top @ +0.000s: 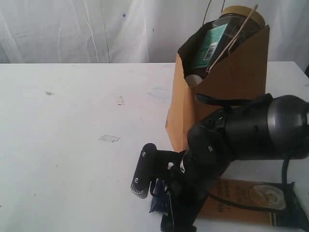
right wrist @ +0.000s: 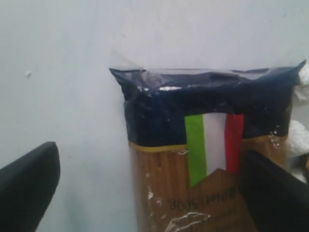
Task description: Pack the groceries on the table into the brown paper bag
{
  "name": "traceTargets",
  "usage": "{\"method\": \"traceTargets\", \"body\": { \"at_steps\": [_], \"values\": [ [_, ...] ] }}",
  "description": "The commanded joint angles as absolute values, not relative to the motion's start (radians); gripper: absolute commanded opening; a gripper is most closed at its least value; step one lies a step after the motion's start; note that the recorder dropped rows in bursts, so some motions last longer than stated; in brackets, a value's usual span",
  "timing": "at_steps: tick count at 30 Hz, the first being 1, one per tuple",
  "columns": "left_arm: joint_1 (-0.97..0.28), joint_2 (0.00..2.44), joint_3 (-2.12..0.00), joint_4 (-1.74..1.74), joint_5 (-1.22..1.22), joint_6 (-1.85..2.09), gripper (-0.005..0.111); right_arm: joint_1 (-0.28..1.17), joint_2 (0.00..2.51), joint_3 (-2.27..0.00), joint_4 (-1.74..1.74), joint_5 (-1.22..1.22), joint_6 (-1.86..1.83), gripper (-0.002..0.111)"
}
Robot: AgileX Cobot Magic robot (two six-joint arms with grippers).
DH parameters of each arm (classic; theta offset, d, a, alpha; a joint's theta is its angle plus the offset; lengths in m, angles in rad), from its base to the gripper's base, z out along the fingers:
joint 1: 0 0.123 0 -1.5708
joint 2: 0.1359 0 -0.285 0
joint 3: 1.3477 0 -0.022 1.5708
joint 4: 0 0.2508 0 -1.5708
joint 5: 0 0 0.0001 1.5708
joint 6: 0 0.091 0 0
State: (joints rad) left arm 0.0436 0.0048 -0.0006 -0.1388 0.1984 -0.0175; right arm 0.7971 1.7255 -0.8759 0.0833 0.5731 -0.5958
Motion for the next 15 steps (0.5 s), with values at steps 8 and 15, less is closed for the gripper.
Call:
{"method": "traceTargets", "body": {
  "at_steps": [8, 15],
  "values": [
    [0.046, 0.000, 0.000, -0.141, 0.195, -0.022, 0.000, 0.799, 1.755, -0.876, 0.070, 0.586, -0.590, 0.066],
    [0.046, 0.000, 0.000, -0.141, 0.195, -0.022, 0.000, 0.799, 1.755, -0.876, 0.076, 0.711, -0.564, 0.000]
  ]
}}
